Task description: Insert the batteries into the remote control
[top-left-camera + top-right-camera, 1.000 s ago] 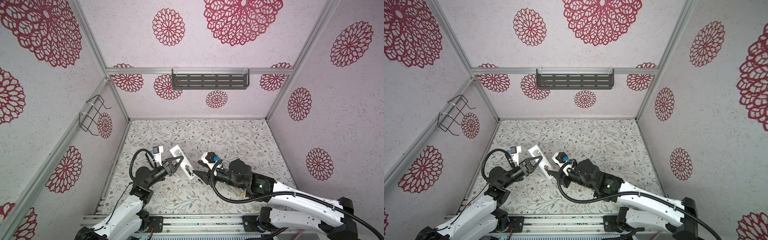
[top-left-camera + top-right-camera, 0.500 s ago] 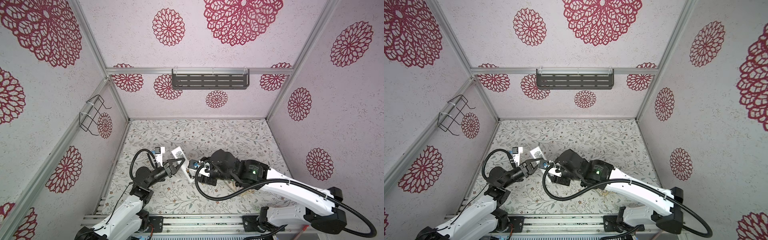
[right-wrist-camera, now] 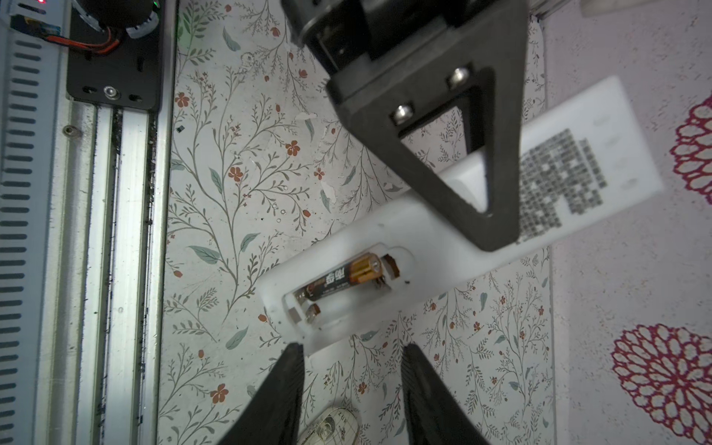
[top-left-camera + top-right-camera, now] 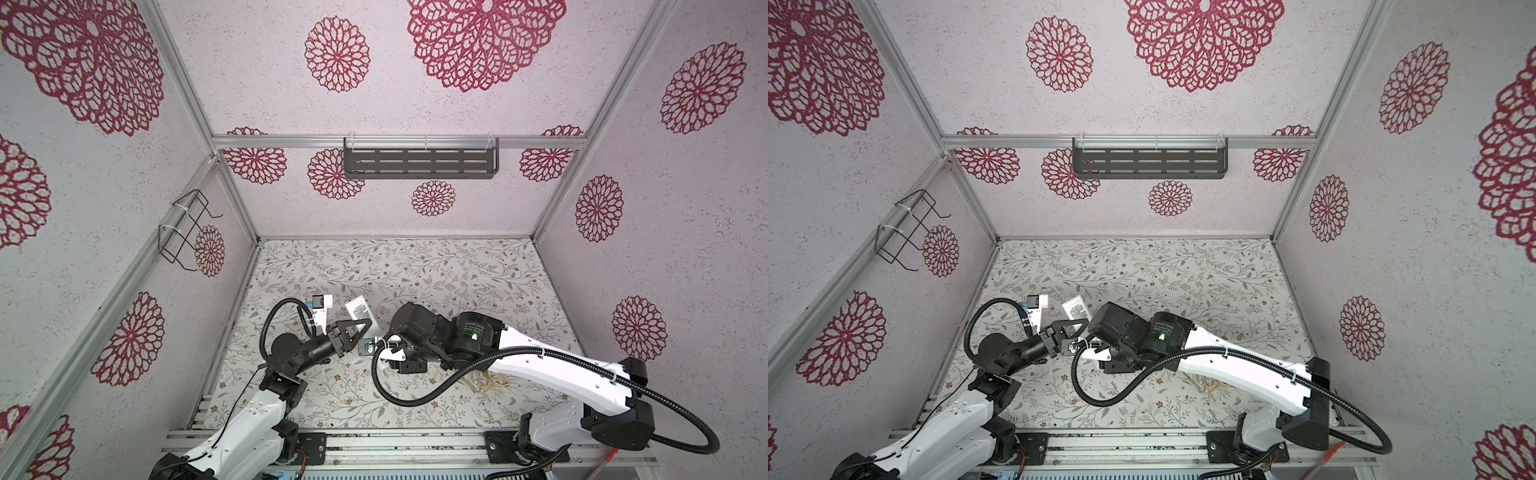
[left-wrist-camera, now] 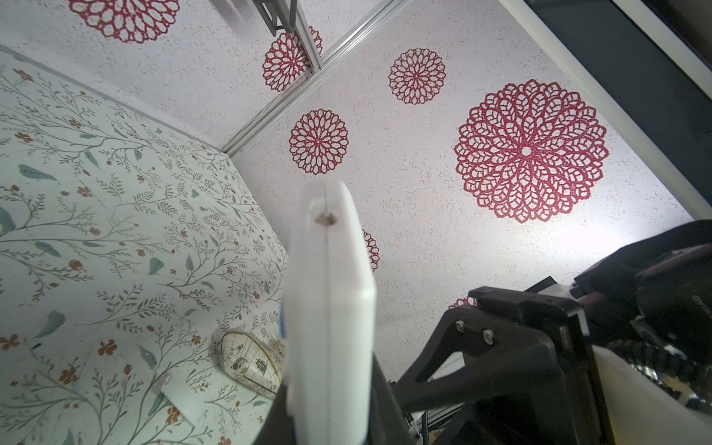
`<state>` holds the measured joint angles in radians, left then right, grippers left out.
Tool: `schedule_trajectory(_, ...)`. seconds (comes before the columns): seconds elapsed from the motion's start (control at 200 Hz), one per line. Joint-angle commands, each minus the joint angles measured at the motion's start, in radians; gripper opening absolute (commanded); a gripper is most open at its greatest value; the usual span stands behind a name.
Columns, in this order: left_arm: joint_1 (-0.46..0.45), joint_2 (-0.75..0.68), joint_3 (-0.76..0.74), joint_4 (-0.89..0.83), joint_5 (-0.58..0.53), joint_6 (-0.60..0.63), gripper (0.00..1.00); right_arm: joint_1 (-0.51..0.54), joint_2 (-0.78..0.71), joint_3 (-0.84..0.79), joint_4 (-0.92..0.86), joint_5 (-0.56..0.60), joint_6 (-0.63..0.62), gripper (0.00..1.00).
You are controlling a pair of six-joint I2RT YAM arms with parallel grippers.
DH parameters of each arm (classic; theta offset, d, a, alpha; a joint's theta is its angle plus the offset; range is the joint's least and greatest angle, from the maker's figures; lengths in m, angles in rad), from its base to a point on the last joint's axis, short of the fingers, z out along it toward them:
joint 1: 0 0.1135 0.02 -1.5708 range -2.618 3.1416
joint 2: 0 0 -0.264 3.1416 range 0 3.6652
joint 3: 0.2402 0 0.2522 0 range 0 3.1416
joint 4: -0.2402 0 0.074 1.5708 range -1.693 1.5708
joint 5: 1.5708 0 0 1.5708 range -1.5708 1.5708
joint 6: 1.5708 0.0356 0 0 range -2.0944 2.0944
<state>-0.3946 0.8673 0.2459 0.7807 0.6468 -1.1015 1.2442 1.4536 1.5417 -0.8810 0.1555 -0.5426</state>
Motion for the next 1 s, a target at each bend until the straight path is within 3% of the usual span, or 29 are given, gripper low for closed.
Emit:
schedule_trajectory(0.0,0.0,0.007,0.022,0.033,0.019,-0.01,0.0,0.014,0.009,0.042,-0.018,0.031,-0.041,0.41)
schedule_trajectory(0.41,-0.001,0.025,0.021,0.048,0.026,-0.012,0.0,0.028,0.043,0.063,0.017,0.065,-0.086,0.31)
schedule_trajectory(0.996,0.0,0.026,0.018,0.069,0.034,-0.021,0.0,0.025,0.076,0.074,0.039,0.065,-0.115,0.24)
